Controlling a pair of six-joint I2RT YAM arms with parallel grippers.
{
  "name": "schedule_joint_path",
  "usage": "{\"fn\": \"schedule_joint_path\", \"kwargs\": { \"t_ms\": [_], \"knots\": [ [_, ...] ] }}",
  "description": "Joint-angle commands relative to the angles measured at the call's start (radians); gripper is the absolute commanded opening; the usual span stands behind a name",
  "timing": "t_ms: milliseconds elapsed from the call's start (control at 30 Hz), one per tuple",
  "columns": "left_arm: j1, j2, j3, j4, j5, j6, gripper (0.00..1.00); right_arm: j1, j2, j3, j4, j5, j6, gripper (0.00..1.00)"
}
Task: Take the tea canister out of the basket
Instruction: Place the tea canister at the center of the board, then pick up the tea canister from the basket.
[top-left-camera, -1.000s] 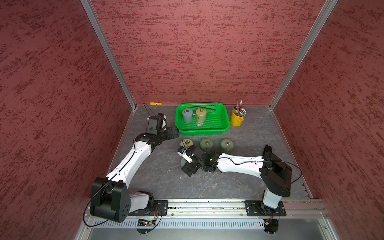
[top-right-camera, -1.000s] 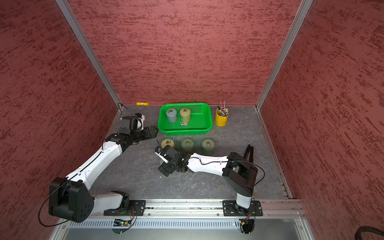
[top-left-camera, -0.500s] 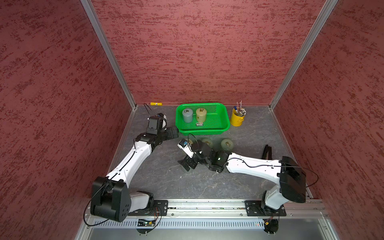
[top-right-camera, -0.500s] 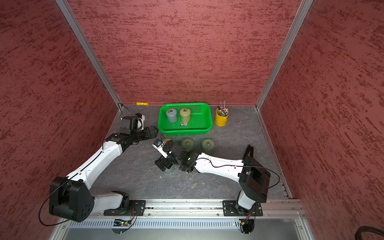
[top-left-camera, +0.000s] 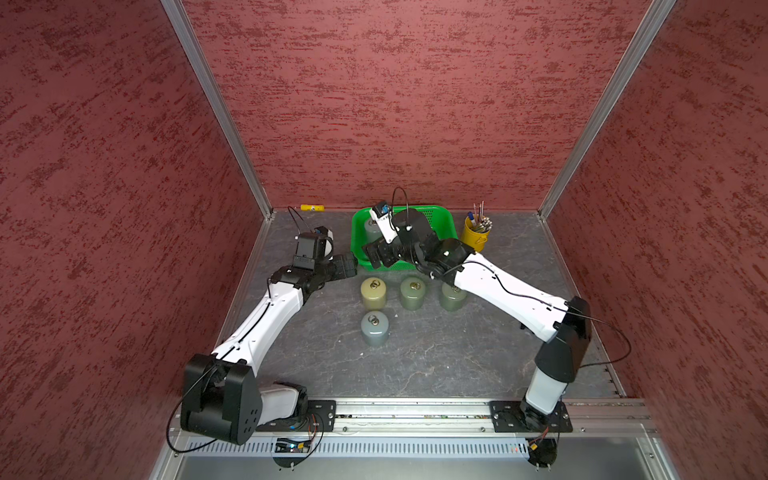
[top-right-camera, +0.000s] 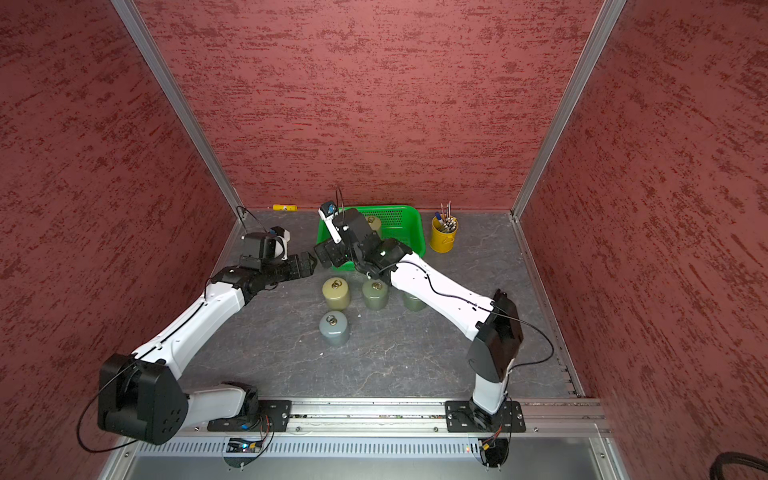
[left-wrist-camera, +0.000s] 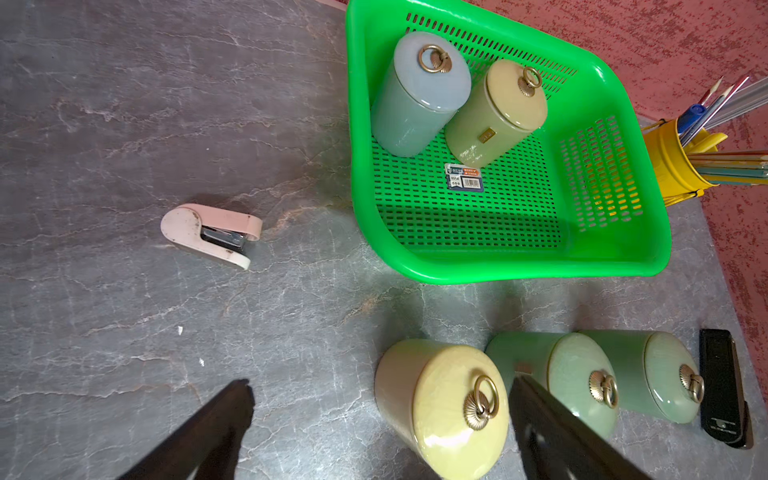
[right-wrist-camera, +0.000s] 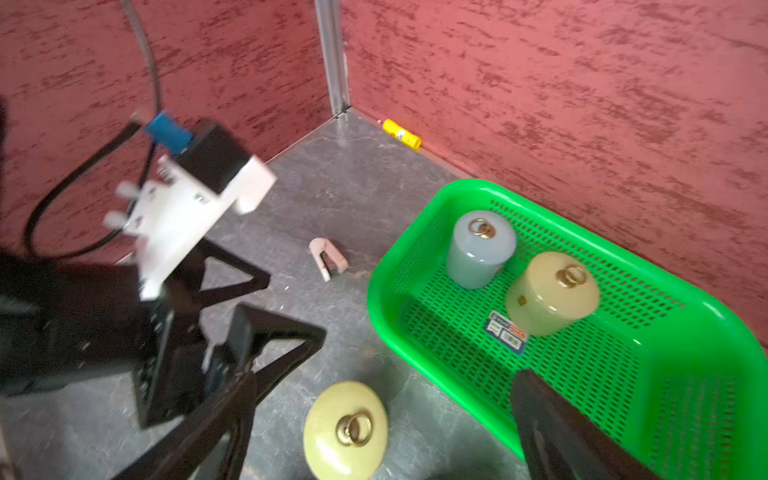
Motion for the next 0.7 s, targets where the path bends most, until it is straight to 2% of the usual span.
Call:
{"fn": "schedule_joint_path", "kwargs": {
  "t_ms": [0,167,333,500,667],
  "knots": [
    [-0.013,-0.032,-0.007,-0.001,0.002,0.027,1.00,-0.062,0.117,0.163,-0.258,0.021,0.052,0.99],
    [-0.026,-0.041,-0.011,0.012,0.015,0.028,1.00,-0.150,0.287,0.404,-0.407,-0.009,0.061,0.99],
    [-0.038,-0.033,-0.003,0.007,0.019,0.026,1.00,-0.213,0.413,0.577,-0.425,-0.023,0.080,0.99],
    [-0.043,-0.048,-0.015,0.008,0.015,0.022,1.00,-0.277,0.495,0.609,-0.357,-0.050,0.103,0.99],
    [-0.043,-0.059,-0.019,-0.004,0.012,0.019,1.00,-0.296,0.544,0.564,-0.185,-0.045,0.072,0.99]
  ]
}}
